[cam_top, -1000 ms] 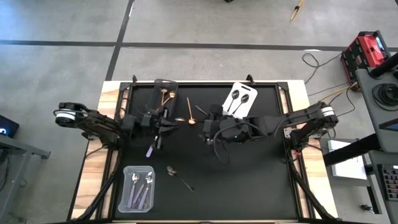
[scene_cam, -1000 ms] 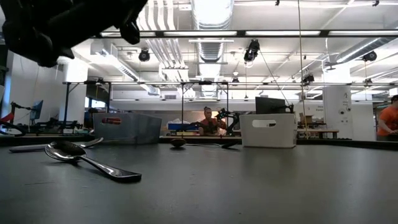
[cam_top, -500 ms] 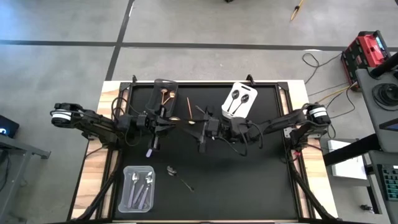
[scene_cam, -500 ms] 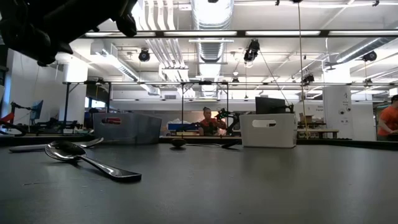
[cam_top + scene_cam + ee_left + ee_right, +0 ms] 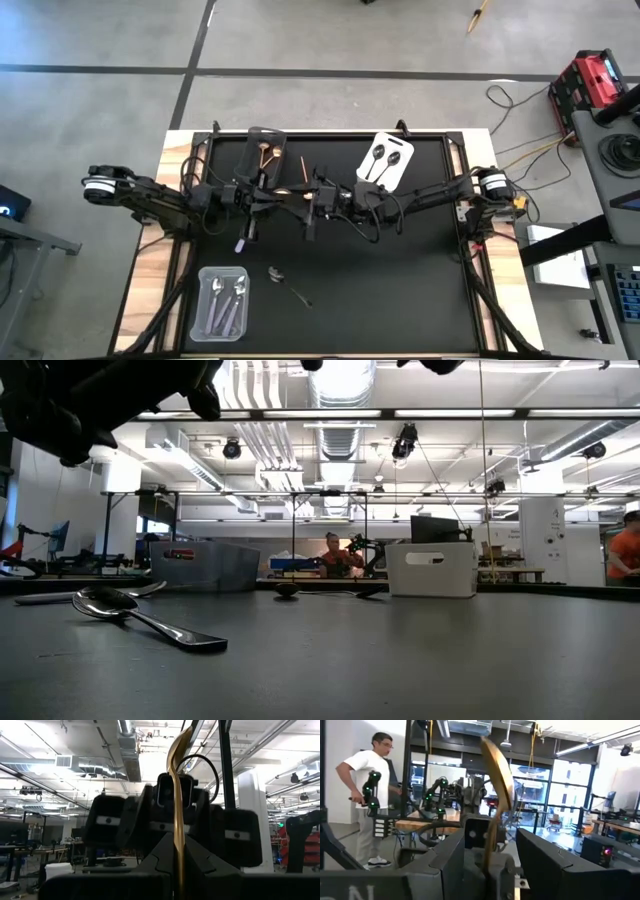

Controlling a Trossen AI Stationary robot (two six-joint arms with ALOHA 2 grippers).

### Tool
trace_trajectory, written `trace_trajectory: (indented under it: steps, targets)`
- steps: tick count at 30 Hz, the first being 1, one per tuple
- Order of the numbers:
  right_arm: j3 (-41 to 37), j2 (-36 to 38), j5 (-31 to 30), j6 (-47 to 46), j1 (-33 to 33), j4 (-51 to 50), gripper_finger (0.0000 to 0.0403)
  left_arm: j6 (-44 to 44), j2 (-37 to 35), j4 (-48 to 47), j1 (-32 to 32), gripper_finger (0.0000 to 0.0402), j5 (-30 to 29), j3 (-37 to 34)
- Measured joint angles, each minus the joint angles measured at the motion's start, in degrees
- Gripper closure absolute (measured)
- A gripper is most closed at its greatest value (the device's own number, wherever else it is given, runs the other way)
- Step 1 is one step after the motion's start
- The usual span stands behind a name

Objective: Sort silverware by color (type)
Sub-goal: Put the gold spoon into the black bin

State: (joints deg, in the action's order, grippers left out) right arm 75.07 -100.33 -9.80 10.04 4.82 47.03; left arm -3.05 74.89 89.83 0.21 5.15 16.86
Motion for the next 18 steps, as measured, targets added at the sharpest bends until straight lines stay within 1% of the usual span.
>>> trace_trajectory:
  steps: [5,10,13,17,18]
  targets:
    - [0.89,-0.73,-0.02,0.0,-0.44,-0.58,0.0249,0.39,0.0,-0.45,0.04,0.0402,-0.2,0.0]
    - [2.39,-2.42,-0.04,-0.01,-0.57,-0.47,0.0284,0.6,0.0,-0.63,0.04,0.0402,-0.22,0.1]
    - [2.76,-3.09,0.01,0.0,-0.64,-0.43,0.0318,0.61,0.0,-0.88,0.04,0.0402,-0.47,0.17]
    - [2.95,-3.39,-0.09,0.35,-0.6,-0.41,0.0379,0.77,0.0,-0.88,0.04,0.0401,-0.57,0.17]
    - [2.95,-3.39,-0.05,0.35,-0.6,-0.4,0.0383,0.87,0.0,-0.86,0.04,0.0401,-0.42,0.17]
